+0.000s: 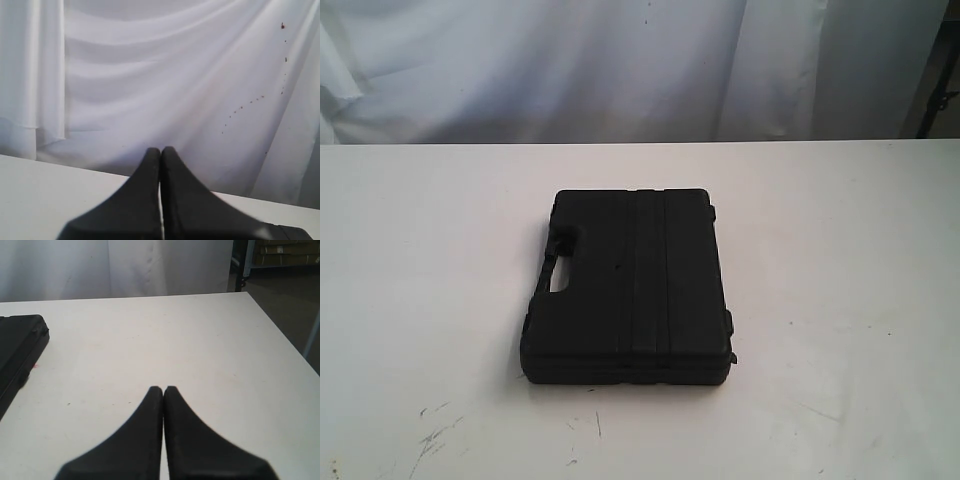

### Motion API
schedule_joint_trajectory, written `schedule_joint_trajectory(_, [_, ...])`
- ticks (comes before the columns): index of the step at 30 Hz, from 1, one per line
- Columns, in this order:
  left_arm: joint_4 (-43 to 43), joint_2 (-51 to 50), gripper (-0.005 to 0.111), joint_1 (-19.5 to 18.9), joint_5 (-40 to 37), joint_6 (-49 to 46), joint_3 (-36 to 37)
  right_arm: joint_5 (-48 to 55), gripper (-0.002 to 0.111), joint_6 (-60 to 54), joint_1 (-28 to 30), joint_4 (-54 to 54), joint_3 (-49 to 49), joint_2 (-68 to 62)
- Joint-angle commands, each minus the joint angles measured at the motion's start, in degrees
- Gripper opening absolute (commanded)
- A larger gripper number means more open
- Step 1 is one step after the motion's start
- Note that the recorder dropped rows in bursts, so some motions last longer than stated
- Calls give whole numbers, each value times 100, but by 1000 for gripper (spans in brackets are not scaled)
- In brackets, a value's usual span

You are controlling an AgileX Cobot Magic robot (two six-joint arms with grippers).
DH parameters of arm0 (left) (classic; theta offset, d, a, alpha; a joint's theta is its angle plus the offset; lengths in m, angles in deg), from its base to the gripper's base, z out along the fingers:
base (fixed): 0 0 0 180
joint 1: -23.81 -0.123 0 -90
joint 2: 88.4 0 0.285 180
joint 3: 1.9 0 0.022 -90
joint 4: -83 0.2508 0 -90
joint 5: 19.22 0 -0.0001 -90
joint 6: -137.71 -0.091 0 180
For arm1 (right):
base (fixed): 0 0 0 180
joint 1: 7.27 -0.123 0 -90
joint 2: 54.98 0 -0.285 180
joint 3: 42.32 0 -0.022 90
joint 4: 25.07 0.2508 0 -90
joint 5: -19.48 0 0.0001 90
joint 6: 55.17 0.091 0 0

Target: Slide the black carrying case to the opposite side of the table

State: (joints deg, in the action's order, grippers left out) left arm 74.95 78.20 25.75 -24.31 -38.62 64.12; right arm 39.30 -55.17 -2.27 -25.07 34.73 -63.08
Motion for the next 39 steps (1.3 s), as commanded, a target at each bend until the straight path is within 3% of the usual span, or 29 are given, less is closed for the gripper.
schedule_joint_trajectory(1, [-55, -946, 0, 30, -784, 99, -1011, 0, 0, 0, 0, 44, 16, 32])
schedule_joint_trajectory(9, [-55, -3015, 0, 30, -2355, 58, -2878, 0, 0, 0, 0, 44, 16, 32])
schedule_joint_trajectory(17, [-55, -4366, 0, 30, -2668, -413, -4225, 0, 0, 0, 0, 44, 16, 32])
schedule_joint_trajectory(25, [-134, -5276, 0, 30, -3100, -992, -4992, 2, 0, 0, 0, 64, 16, 32])
schedule_joint_trajectory(30, [-760, -6003, 0, 30, -3429, -992, -5390, 2, 0, 127, 0, 64, 16, 32])
schedule_joint_trajectory(39, [-1281, -6976, 0, 30, -2962, -1010, -5604, 2, 0, 127, 0, 64, 16, 32])
